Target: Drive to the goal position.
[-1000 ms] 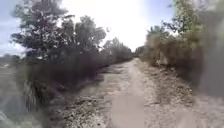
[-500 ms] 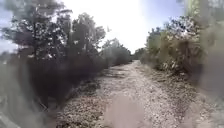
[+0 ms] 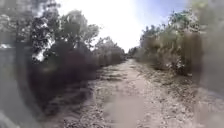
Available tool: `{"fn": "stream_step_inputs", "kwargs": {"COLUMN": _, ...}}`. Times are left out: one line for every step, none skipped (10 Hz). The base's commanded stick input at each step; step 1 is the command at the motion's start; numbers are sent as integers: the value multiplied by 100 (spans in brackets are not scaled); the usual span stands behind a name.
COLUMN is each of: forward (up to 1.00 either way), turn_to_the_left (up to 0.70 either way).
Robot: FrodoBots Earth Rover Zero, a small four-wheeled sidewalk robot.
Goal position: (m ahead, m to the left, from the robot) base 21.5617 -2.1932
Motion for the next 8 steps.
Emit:
{"fn": "stream_step_inputs", "kwargs": {"forward": 85, "turn_to_the_left": -24}}
{"fn": "stream_step_inputs", "kwargs": {"forward": 85, "turn_to_the_left": -34}}
{"fn": "stream_step_inputs", "kwargs": {"forward": 85, "turn_to_the_left": -34}}
{"fn": "stream_step_inputs", "kwargs": {"forward": 85, "turn_to_the_left": -2}}
{"fn": "stream_step_inputs", "kwargs": {"forward": 85, "turn_to_the_left": 0}}
{"fn": "stream_step_inputs", "kwargs": {"forward": 85, "turn_to_the_left": 0}}
{"fn": "stream_step_inputs", "kwargs": {"forward": 85, "turn_to_the_left": 0}}
{"fn": "stream_step_inputs", "kwargs": {"forward": 85, "turn_to_the_left": 0}}
